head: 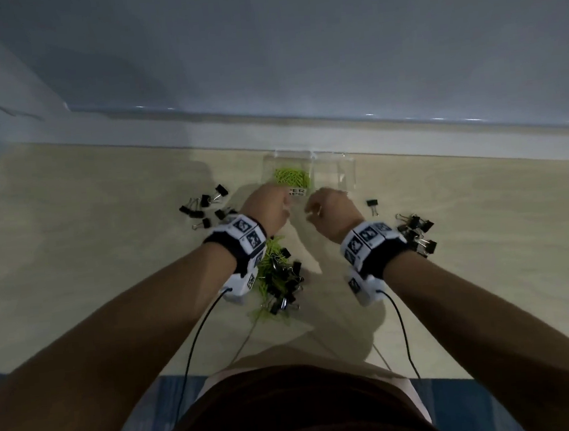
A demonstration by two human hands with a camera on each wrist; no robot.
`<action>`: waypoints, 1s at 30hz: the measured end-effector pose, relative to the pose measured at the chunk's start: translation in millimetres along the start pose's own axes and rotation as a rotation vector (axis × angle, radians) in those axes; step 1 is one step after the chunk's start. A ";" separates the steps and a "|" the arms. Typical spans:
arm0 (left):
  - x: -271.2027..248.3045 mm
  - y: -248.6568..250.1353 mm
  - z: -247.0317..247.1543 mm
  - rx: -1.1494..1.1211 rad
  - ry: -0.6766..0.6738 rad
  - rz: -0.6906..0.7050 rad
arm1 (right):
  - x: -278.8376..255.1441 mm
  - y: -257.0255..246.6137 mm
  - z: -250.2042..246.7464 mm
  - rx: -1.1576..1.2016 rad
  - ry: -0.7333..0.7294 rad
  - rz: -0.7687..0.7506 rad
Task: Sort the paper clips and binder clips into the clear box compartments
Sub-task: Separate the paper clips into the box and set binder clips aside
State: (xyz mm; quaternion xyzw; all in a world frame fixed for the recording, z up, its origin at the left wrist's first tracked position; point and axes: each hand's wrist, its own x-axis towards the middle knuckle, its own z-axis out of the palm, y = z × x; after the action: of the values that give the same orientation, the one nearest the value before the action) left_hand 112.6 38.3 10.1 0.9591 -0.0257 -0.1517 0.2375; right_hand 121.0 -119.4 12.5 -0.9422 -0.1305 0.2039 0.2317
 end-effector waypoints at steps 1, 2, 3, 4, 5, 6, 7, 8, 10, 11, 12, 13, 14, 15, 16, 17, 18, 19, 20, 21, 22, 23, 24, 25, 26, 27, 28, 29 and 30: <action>-11.2 -1.8 9.3 0.020 -0.085 -0.013 | -15.3 1.6 8.2 0.003 -0.075 0.009; -19.9 -2.1 17.7 0.059 -0.166 -0.022 | -29.6 2.3 17.1 0.003 -0.140 0.015; -25.9 -2.1 25.0 0.116 -0.237 -0.020 | -41.7 2.0 25.8 0.000 -0.181 0.011; -29.3 -1.1 30.7 0.175 -0.288 -0.008 | -51.3 1.8 34.6 0.000 -0.197 0.000; -31.2 0.3 34.7 0.226 -0.311 0.005 | -58.0 1.8 42.5 0.006 -0.192 -0.006; -32.1 1.5 37.2 0.257 -0.313 0.021 | -62.1 1.9 49.2 0.020 -0.177 0.000; -32.8 2.6 38.6 0.273 -0.304 0.038 | -64.1 1.8 54.4 0.034 -0.160 0.015; -33.4 2.1 39.9 0.278 -0.291 0.052 | -64.7 1.4 58.6 0.038 -0.145 0.028; -35.2 -1.4 41.5 0.241 -0.271 0.055 | -64.4 -0.3 64.6 0.028 -0.127 0.033; -36.5 -3.7 41.5 0.195 -0.254 0.046 | -64.5 -1.3 66.4 0.031 -0.121 0.028; -38.1 -6.2 41.3 0.114 -0.218 0.032 | -64.5 -1.7 67.9 0.042 -0.108 0.021; -39.9 -8.3 40.2 -0.003 -0.172 0.014 | -64.9 -1.7 68.8 0.058 -0.088 0.014; -42.0 -10.1 38.7 -0.137 -0.117 -0.001 | -65.1 -1.1 69.5 0.068 -0.068 0.005; -43.9 -12.8 37.1 -0.262 -0.061 -0.018 | -65.6 -0.7 69.9 0.064 -0.051 -0.011; -46.3 -15.6 34.6 -0.363 -0.005 -0.036 | -66.1 0.7 70.9 0.056 -0.043 -0.024; -48.0 -21.0 32.5 -0.442 0.045 -0.054 | -67.4 2.2 71.9 0.064 -0.037 -0.028; -49.4 -28.1 30.2 -0.506 0.089 -0.068 | -69.6 3.9 73.0 0.100 -0.026 -0.018; -51.1 -35.6 27.4 -0.559 0.126 -0.079 | -72.3 5.4 73.7 0.148 -0.007 -0.011; -53.2 -44.2 25.0 -0.605 0.146 -0.088 | -74.5 7.8 75.2 0.193 0.023 -0.013; -56.4 -51.6 22.8 -0.641 0.155 -0.094 | -77.1 9.7 75.9 0.226 0.053 -0.020; -59.9 -58.4 20.9 -0.657 0.158 -0.097 | -79.3 11.7 76.8 0.248 0.082 -0.030; -63.5 -63.7 19.4 -0.645 0.163 -0.096 | -81.4 13.2 77.1 0.265 0.108 -0.040; -67.2 -67.5 18.3 -0.614 0.172 -0.093 | -83.0 14.2 76.7 0.281 0.140 -0.060; -70.8 -69.9 17.8 -0.572 0.177 -0.089 | -84.1 14.5 76.0 0.296 0.173 -0.083; -74.6 -70.7 18.0 -0.530 0.182 -0.083 | -84.8 15.5 75.5 0.312 0.209 -0.102; -78.2 -70.8 19.0 -0.493 0.188 -0.079 | -86.0 15.1 73.9 0.324 0.245 -0.115; -81.5 -70.6 20.7 -0.464 0.194 -0.076 | -86.8 14.9 72.3 0.336 0.277 -0.121; -84.5 -69.9 22.7 -0.442 0.203 -0.072 | -87.2 14.8 70.2 0.357 0.302 -0.120; -86.6 -70.8 25.6 -0.423 0.213 -0.069 | -87.0 14.7 68.0 0.390 0.320 -0.113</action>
State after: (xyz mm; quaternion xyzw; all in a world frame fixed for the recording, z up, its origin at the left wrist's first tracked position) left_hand 20.7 100.1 -20.1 0.8989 0.0646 -0.0595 0.4293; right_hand 16.2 -135.6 -21.6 -0.8911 -0.1027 0.0602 0.4379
